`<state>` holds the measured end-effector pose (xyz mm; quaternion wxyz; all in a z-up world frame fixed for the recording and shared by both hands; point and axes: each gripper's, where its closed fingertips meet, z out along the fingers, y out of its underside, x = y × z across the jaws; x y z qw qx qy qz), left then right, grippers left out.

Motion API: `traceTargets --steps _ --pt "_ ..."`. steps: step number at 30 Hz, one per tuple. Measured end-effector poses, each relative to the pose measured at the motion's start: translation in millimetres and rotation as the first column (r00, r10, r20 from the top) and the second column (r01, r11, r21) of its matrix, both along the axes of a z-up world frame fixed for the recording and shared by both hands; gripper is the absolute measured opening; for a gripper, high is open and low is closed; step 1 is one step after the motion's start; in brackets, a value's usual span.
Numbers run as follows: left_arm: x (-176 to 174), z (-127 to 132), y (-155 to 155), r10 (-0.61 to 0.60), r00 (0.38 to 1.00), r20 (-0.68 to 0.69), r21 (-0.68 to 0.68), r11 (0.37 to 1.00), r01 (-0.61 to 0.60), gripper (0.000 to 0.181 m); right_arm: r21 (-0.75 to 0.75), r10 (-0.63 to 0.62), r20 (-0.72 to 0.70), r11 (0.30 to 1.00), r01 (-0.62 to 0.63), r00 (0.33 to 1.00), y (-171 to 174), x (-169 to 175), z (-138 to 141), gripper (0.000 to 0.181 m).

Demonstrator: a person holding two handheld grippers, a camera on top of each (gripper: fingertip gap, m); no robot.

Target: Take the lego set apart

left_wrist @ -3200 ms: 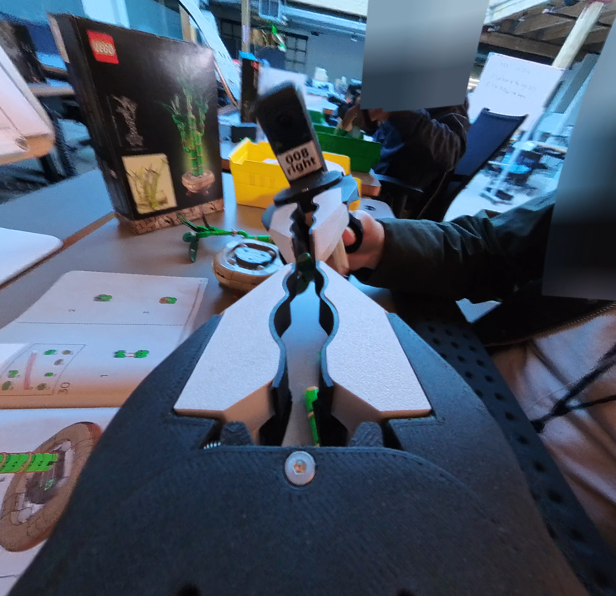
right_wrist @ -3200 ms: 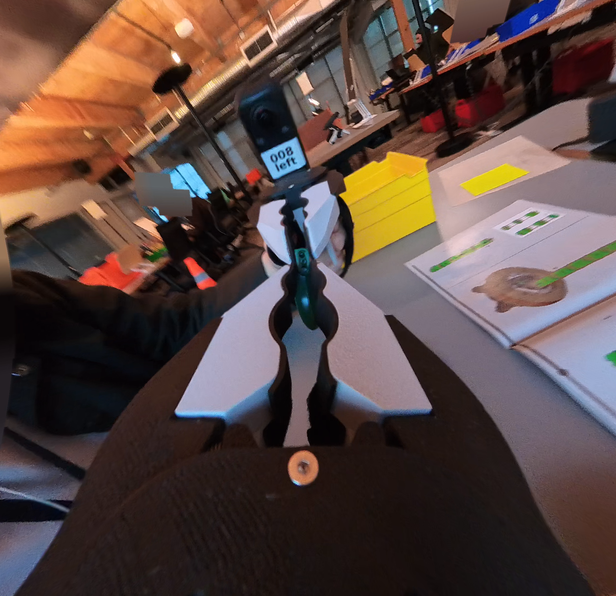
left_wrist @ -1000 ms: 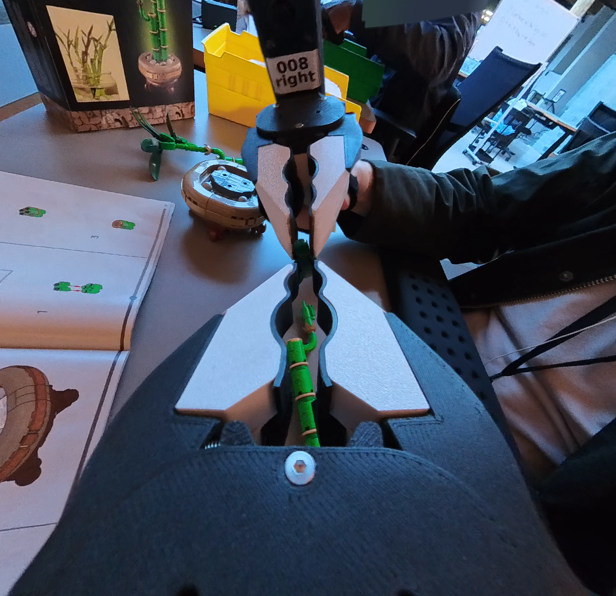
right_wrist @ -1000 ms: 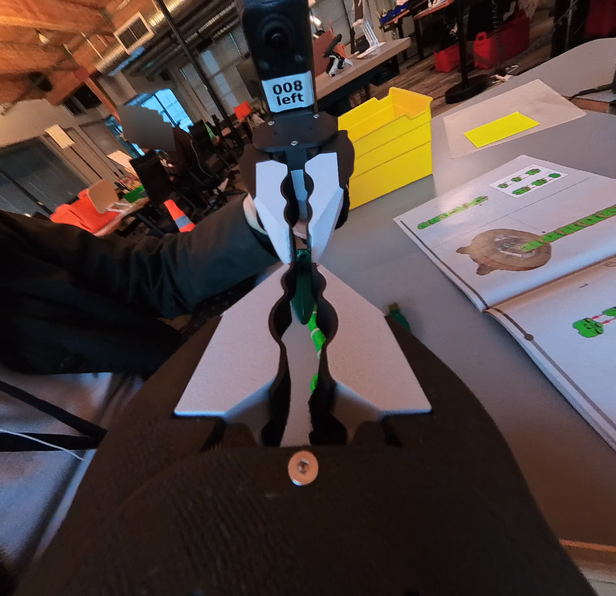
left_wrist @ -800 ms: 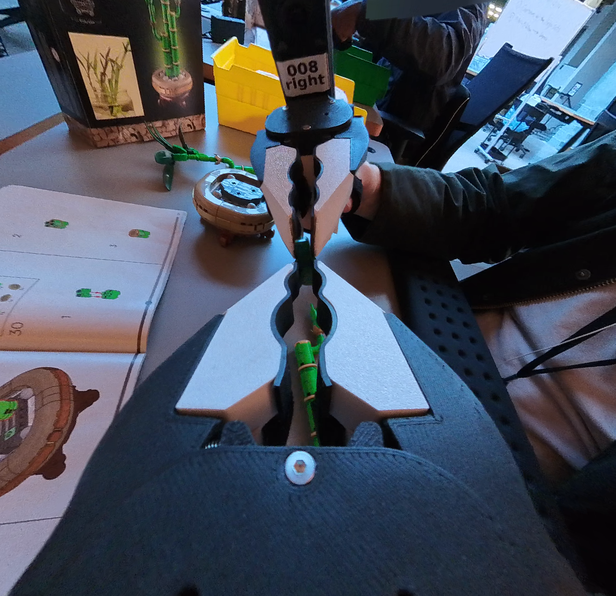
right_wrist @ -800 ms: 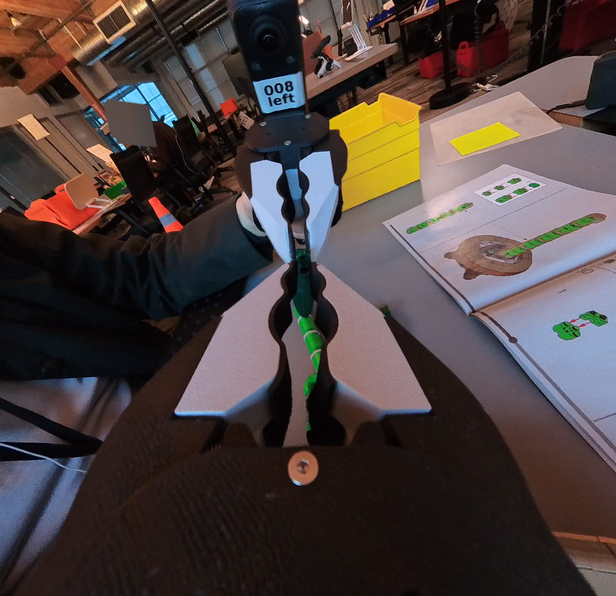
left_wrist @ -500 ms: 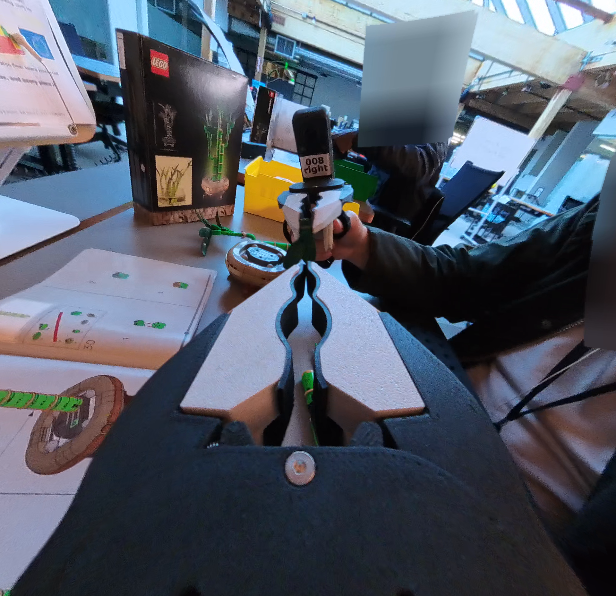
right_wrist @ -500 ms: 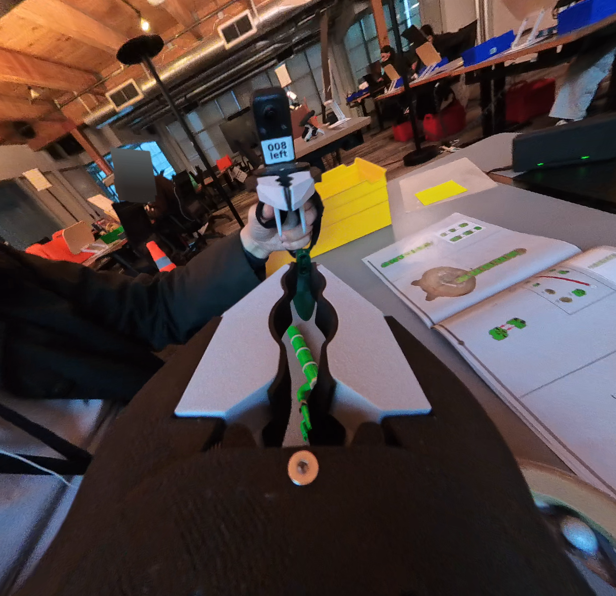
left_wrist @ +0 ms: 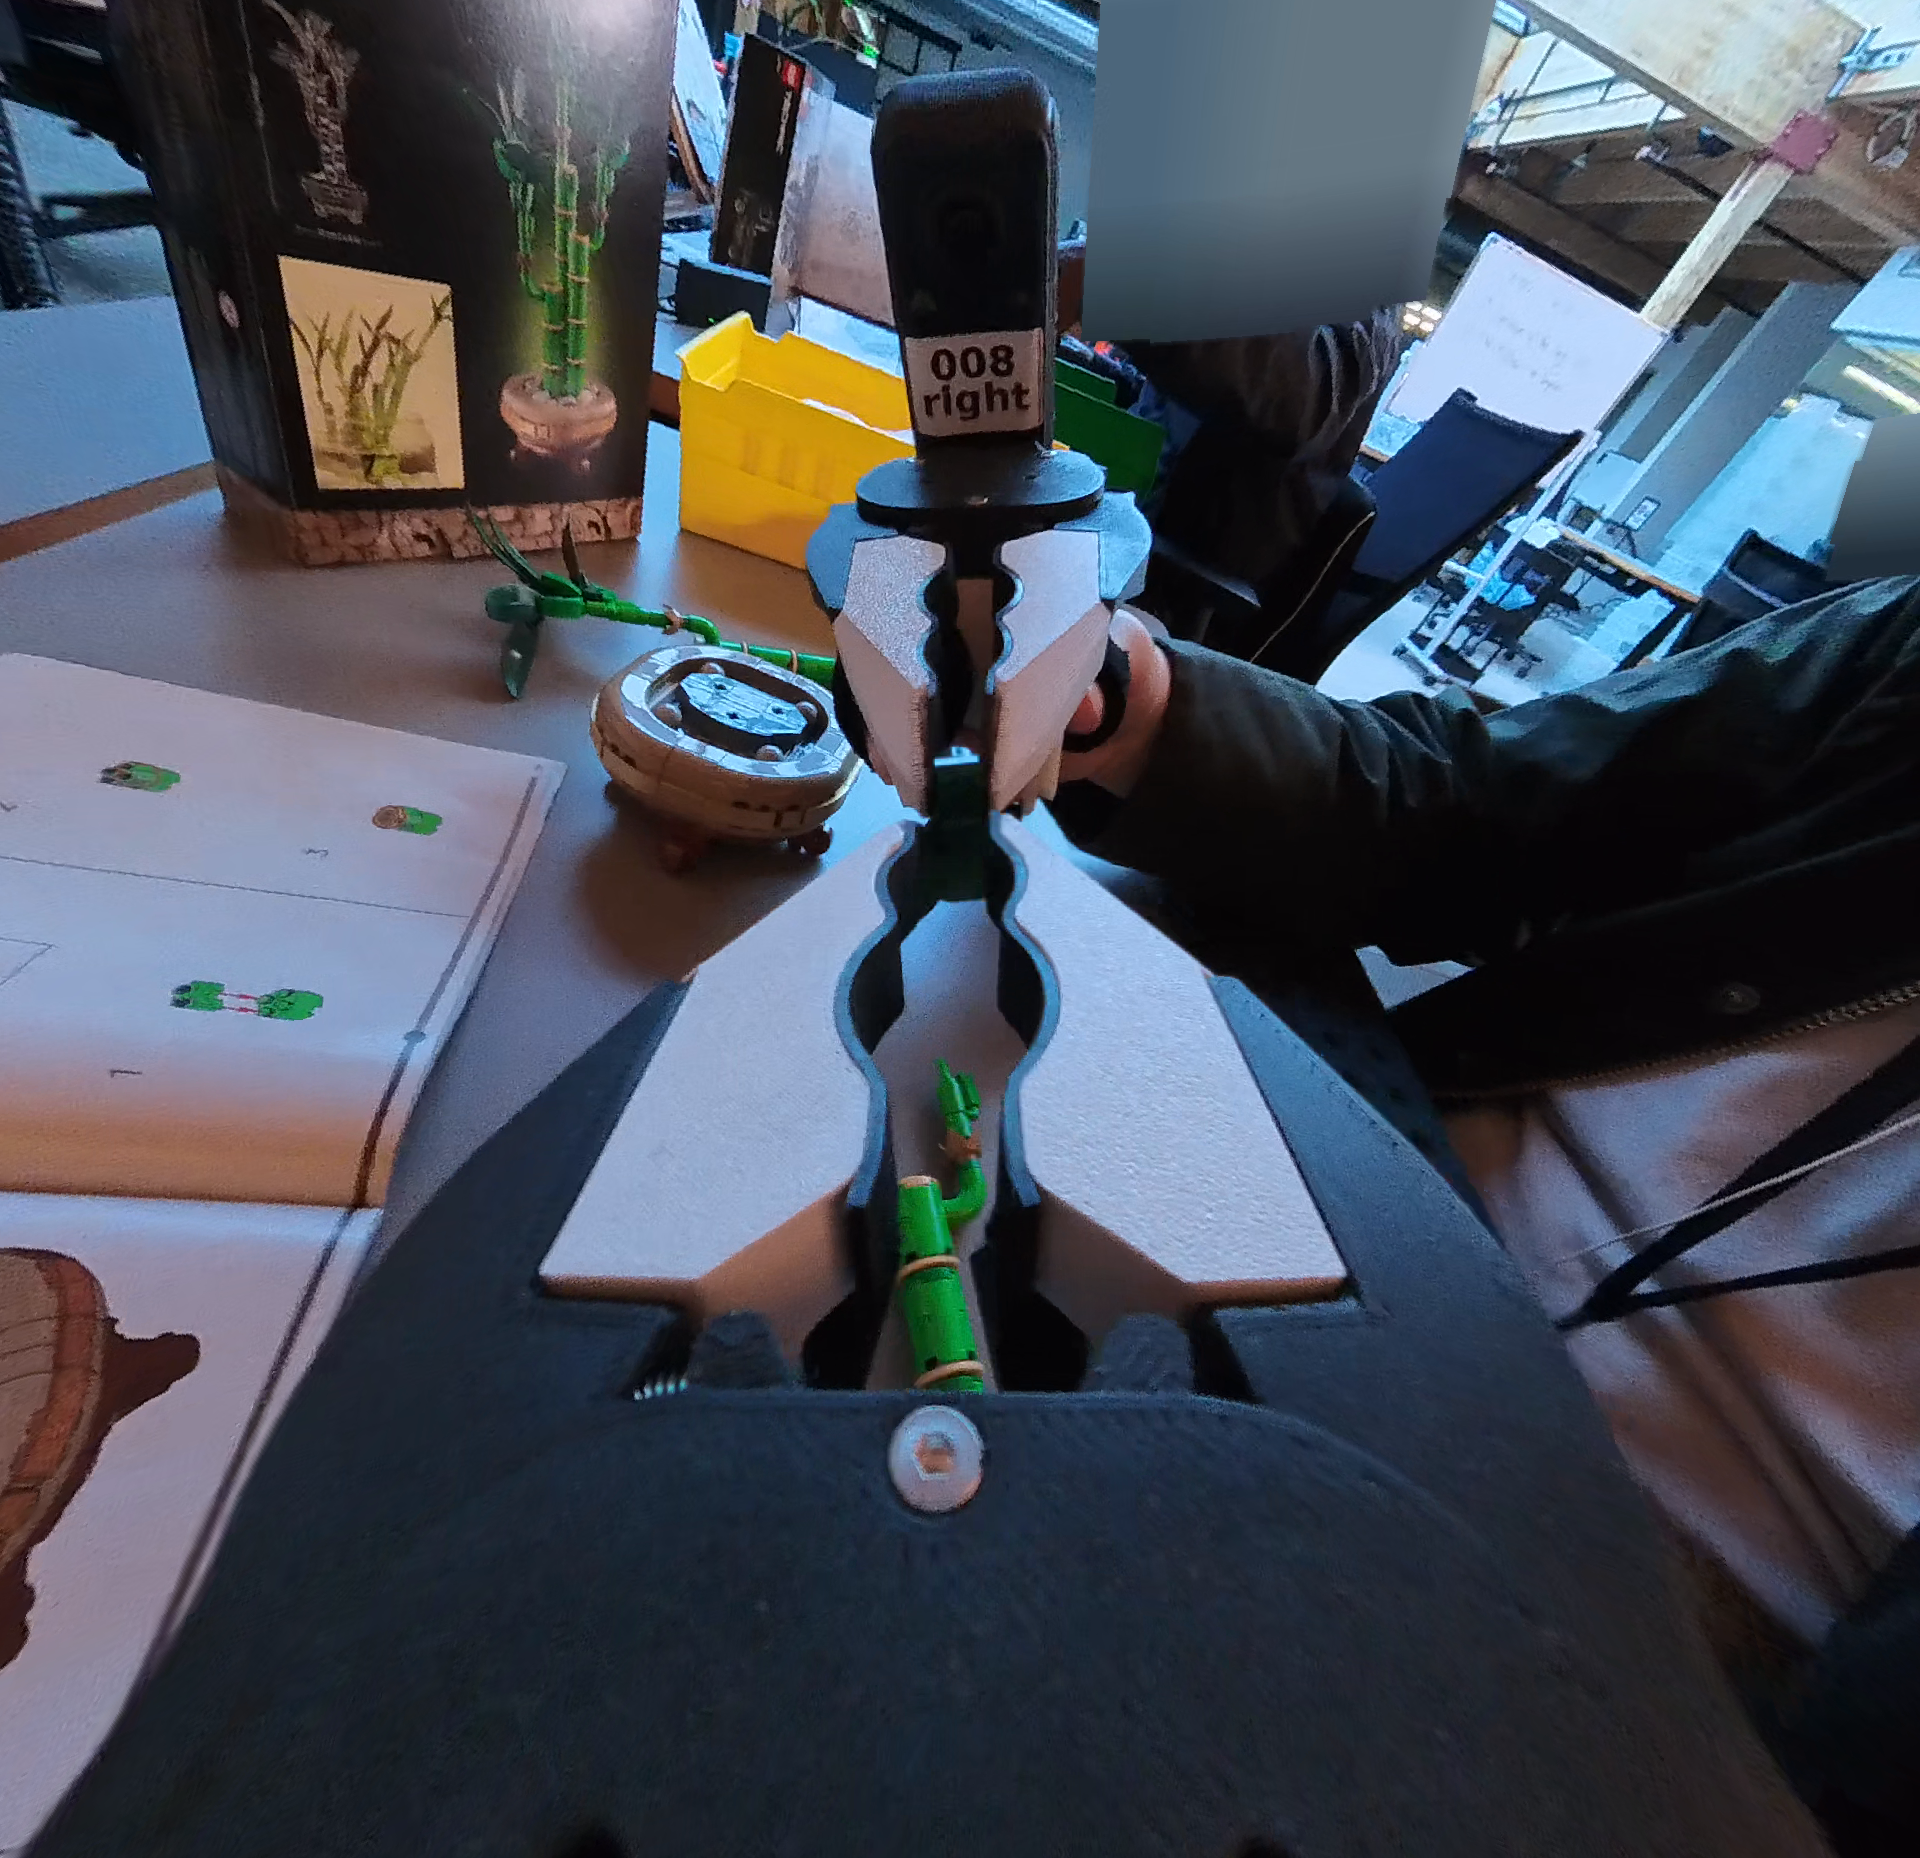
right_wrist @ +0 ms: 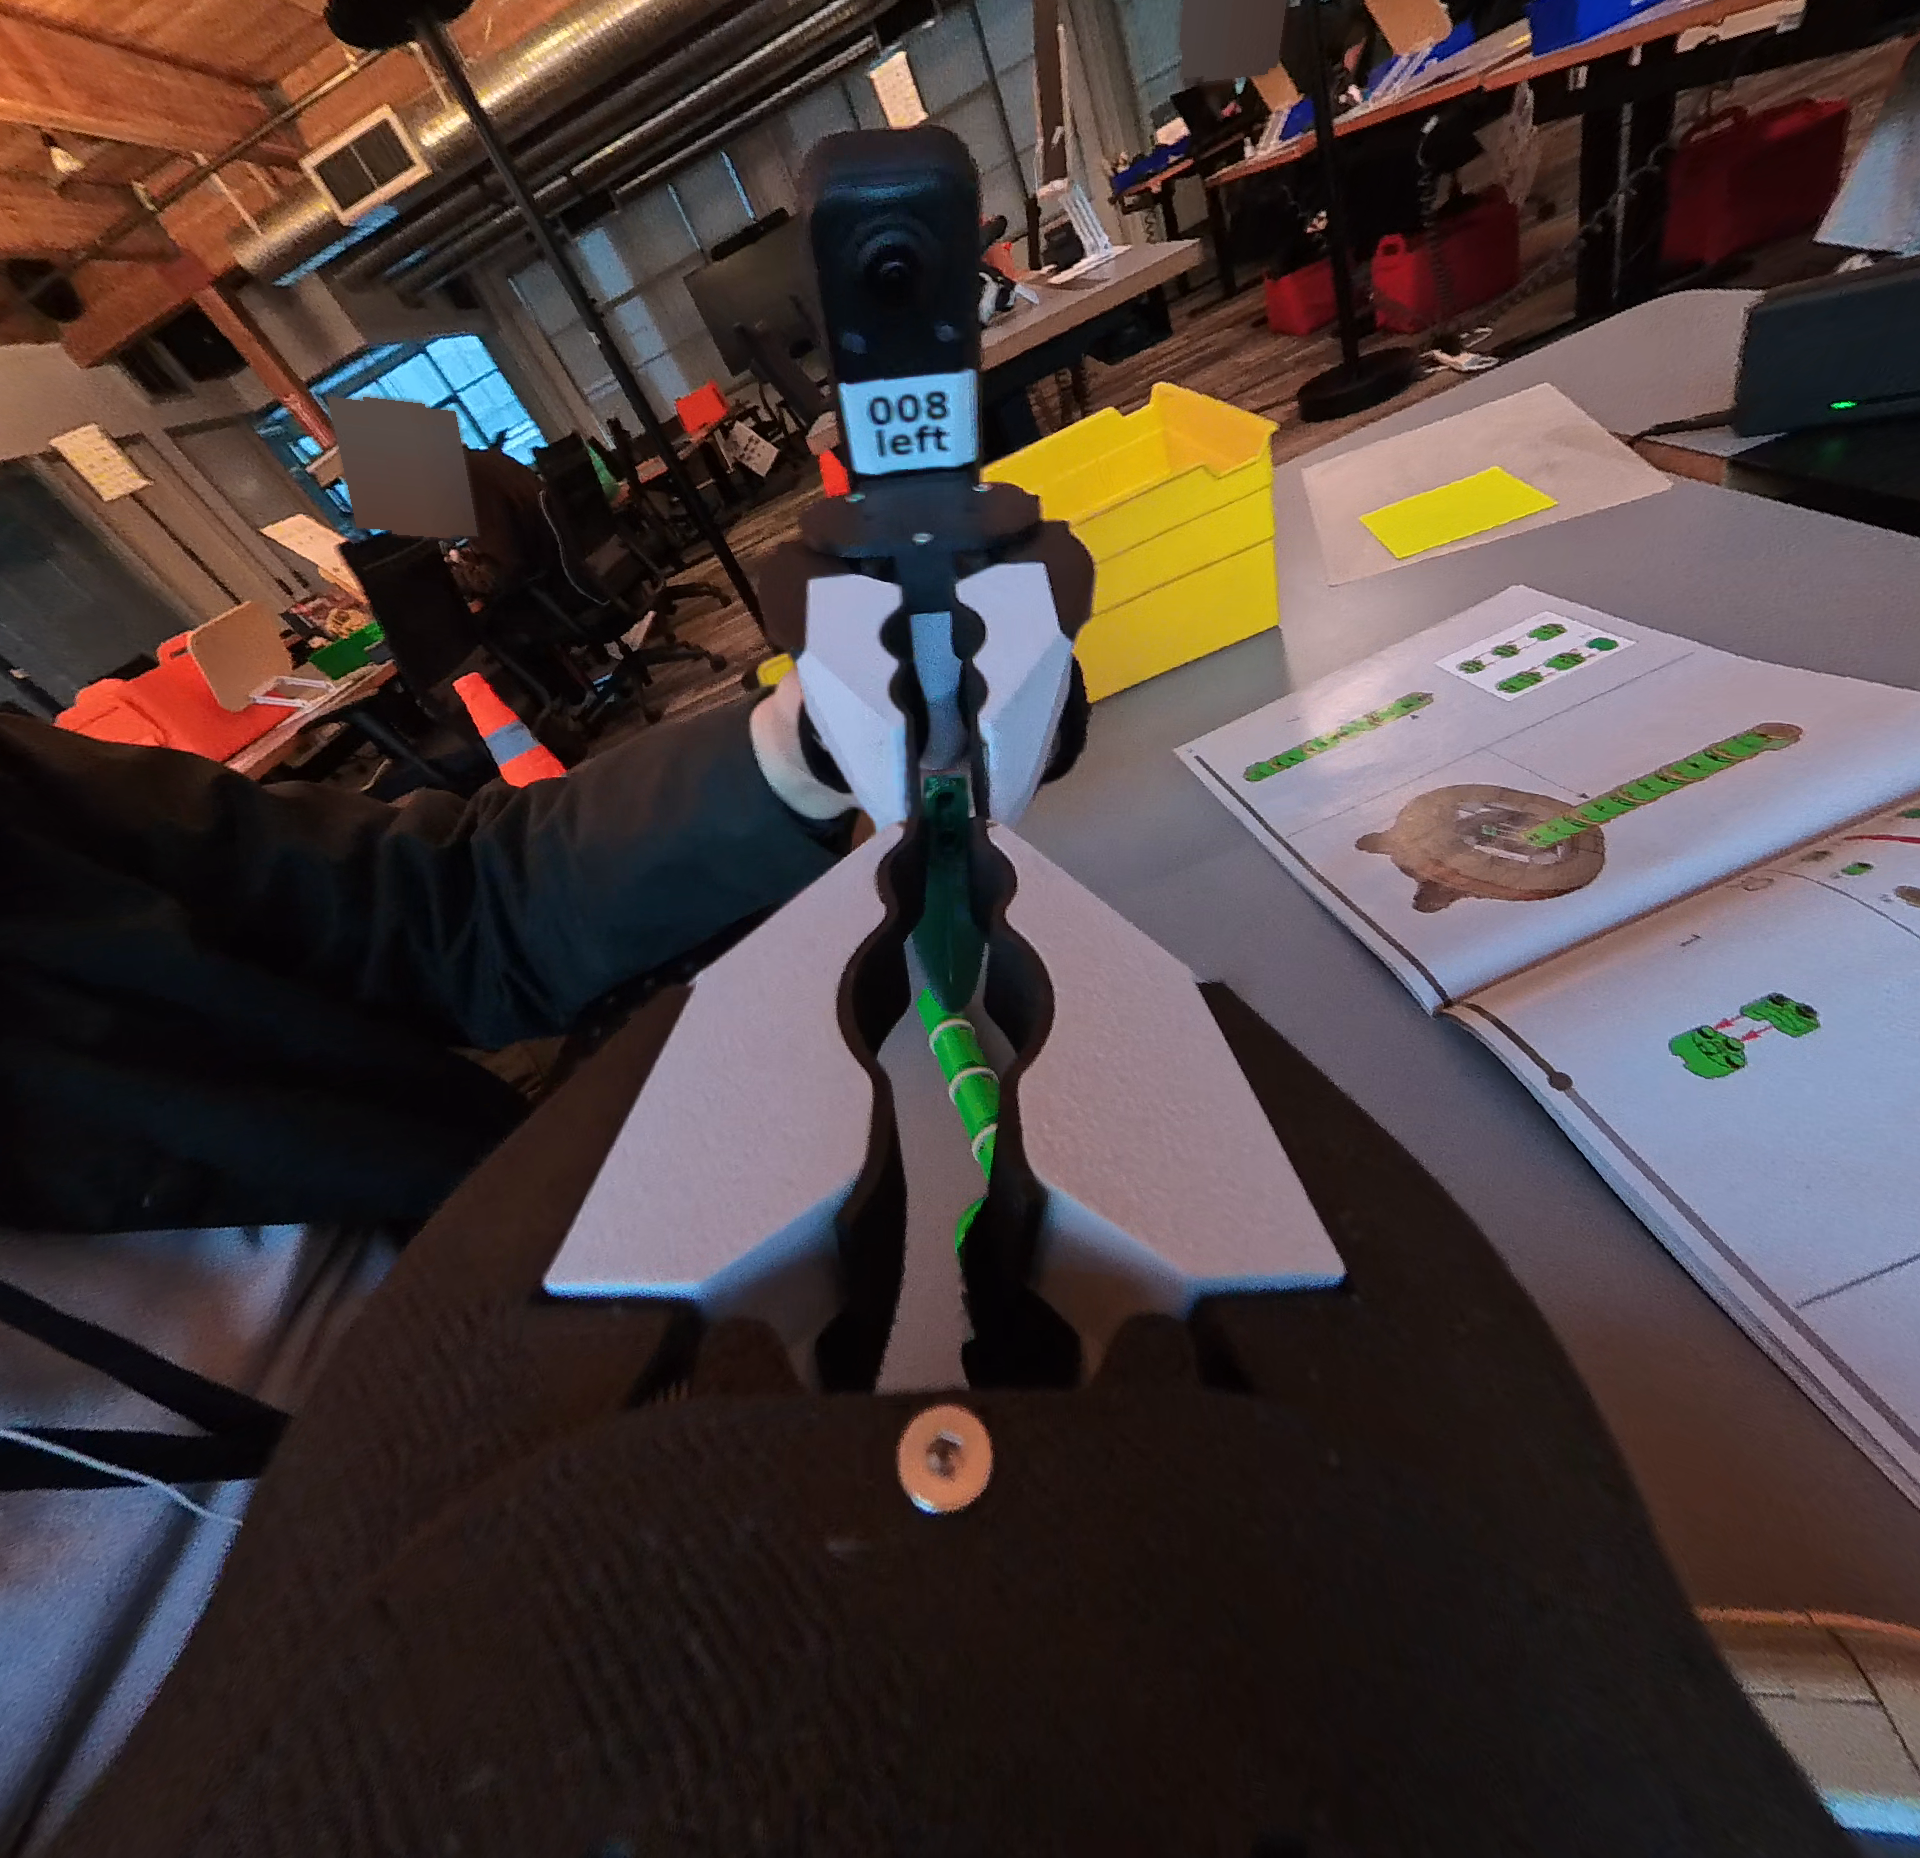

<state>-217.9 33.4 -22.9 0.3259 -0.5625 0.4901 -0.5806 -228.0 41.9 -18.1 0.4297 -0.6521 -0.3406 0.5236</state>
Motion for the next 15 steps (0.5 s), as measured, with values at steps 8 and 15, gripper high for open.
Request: traceTargets --steps 8,15 --pt "2 -3 4 0.034 0.999 -0.009 0.04 0.999 -0.034 0.008 0.005 -0.028 0.02 1.0 0.028 0.999 4 1 -4 0.006" --pt "0 -10 10 0.057 0.997 -0.049 0.037 0.998 -0.055 0.006 0.097 -0.098 0.085 0.991 0.09 0.992 11 0 -10 0.007"
